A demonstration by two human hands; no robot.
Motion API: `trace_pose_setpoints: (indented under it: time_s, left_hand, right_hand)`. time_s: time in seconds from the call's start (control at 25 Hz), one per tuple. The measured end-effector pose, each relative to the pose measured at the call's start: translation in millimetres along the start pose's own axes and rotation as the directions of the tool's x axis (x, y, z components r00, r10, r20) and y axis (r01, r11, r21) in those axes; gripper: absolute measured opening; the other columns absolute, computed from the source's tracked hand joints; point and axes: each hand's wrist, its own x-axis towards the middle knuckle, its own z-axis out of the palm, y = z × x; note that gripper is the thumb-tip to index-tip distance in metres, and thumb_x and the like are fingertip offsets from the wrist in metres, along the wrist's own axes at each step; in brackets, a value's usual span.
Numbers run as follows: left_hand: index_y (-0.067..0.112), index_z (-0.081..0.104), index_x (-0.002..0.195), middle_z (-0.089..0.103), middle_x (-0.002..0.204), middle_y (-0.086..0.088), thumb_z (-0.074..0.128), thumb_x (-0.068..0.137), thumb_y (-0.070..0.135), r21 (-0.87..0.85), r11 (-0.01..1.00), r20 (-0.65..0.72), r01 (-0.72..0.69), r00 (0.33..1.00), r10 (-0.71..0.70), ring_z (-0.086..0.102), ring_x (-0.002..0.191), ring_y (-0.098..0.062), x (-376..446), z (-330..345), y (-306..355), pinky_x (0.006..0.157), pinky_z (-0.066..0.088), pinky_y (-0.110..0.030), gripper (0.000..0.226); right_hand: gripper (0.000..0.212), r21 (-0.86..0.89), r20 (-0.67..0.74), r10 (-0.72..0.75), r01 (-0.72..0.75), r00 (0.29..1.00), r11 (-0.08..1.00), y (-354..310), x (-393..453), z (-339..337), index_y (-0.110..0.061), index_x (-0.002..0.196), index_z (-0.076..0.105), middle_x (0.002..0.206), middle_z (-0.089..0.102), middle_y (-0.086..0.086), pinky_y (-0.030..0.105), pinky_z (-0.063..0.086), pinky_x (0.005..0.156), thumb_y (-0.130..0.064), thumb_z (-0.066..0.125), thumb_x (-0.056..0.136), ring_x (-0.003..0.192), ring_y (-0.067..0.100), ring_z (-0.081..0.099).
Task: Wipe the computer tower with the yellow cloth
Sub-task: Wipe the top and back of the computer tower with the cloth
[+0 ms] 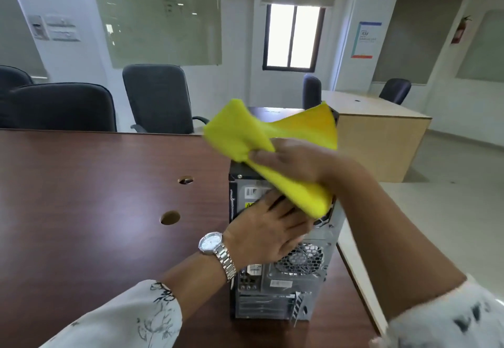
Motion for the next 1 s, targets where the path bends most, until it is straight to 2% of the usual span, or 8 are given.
trace_pose_setpoints:
  time_s: [0.12,0.24,0.32,0.44,0.52,0.72,0.88,1.0]
  left_hand:
    - [0.016,0.047,0.126,0.044,0.144,-0.001,0.041,0.092,0.035,0.017,1.000,0.009,0.002,1.000,-0.002,0.034,0.132,-0.024,2,-1,1,0.112,0.016,-0.040,0.040]
    - [0.019,0.048,0.110,0.066,0.111,-0.001,0.031,0.093,0.029,-0.116,0.993,-0.037,0.025,0.999,-0.029,0.054,0.100,-0.024,2,0,0,0.087,0.043,-0.036,0.026]
    - [0.022,0.049,0.109,0.072,0.095,0.001,0.028,0.093,0.030,-0.120,0.992,-0.046,0.036,0.998,-0.041,0.055,0.092,-0.023,2,1,2,0.082,0.043,-0.035,0.027]
    - [0.019,0.052,0.120,0.048,0.137,-0.002,0.043,0.090,0.036,0.032,0.999,-0.002,-0.018,1.000,0.018,0.035,0.128,-0.026,1,2,1,0.112,0.018,-0.038,0.035]
    - [0.017,0.049,0.122,0.034,0.145,-0.003,0.043,0.090,0.036,0.052,0.998,0.003,-0.019,1.000,0.019,0.027,0.136,-0.027,1,-1,0,0.115,0.015,-0.040,0.038]
    - [0.021,0.046,0.110,0.071,0.103,-0.002,0.028,0.093,0.031,-0.144,0.989,-0.010,0.032,0.999,-0.034,0.063,0.093,-0.026,0,2,1,0.076,0.051,-0.035,0.027]
    - [0.018,0.052,0.118,0.041,0.144,-0.004,0.041,0.091,0.037,0.053,0.998,0.020,-0.032,0.999,0.031,0.035,0.133,-0.025,1,-1,1,0.112,0.022,-0.041,0.035]
    - [0.017,0.048,0.121,0.046,0.139,-0.004,0.037,0.092,0.035,-0.013,1.000,0.034,-0.002,0.999,0.002,0.043,0.127,-0.024,-4,5,5,0.110,0.029,-0.040,0.035]
  right_hand:
    - [0.054,-0.030,-0.049,0.304,-0.305,0.952,0.952,16,10,-15,-0.007,0.136,0.045,0.144,0.046,0.014,0.031,0.034,0.099,-0.044,0.031,0.100,0.129,0.027,0.044]
    - [0.047,-0.078,-0.038,-0.009,0.006,0.999,0.997,-27,6,11,-0.016,0.135,0.045,0.146,0.044,0.010,0.033,0.034,0.101,-0.044,0.030,0.100,0.131,0.025,0.043]
    - [0.044,-0.104,-0.011,-0.125,0.123,0.992,0.987,-30,-5,19,-0.022,0.133,0.047,0.145,0.046,0.008,0.034,0.035,0.101,-0.044,0.030,0.099,0.130,0.026,0.044]
    - [0.053,-0.046,-0.055,0.224,-0.226,0.973,0.973,15,6,-12,-0.011,0.139,0.043,0.147,0.044,0.013,0.032,0.033,0.104,-0.044,0.029,0.100,0.132,0.027,0.042]
    - [0.058,-0.054,-0.055,0.340,-0.343,0.939,0.938,22,11,-17,-0.007,0.144,0.035,0.152,0.036,0.013,0.032,0.031,0.106,-0.045,0.028,0.100,0.137,0.027,0.036]
    - [0.059,-0.153,0.002,-0.127,0.126,0.992,0.980,-33,-4,26,-0.020,0.150,0.025,0.158,0.027,0.004,0.032,0.025,0.113,-0.049,0.028,0.099,0.145,0.019,0.025]
    - [0.063,-0.070,-0.040,0.340,-0.342,0.940,0.937,26,7,-18,-0.010,0.148,0.029,0.157,0.027,0.010,0.032,0.026,0.111,-0.049,0.026,0.099,0.142,0.026,0.029]
    - [0.064,-0.132,-0.038,0.279,-0.282,0.959,0.950,11,1,-8,-0.007,0.151,0.017,0.161,0.015,0.008,0.033,0.021,0.115,-0.046,0.024,0.101,0.147,0.024,0.018]
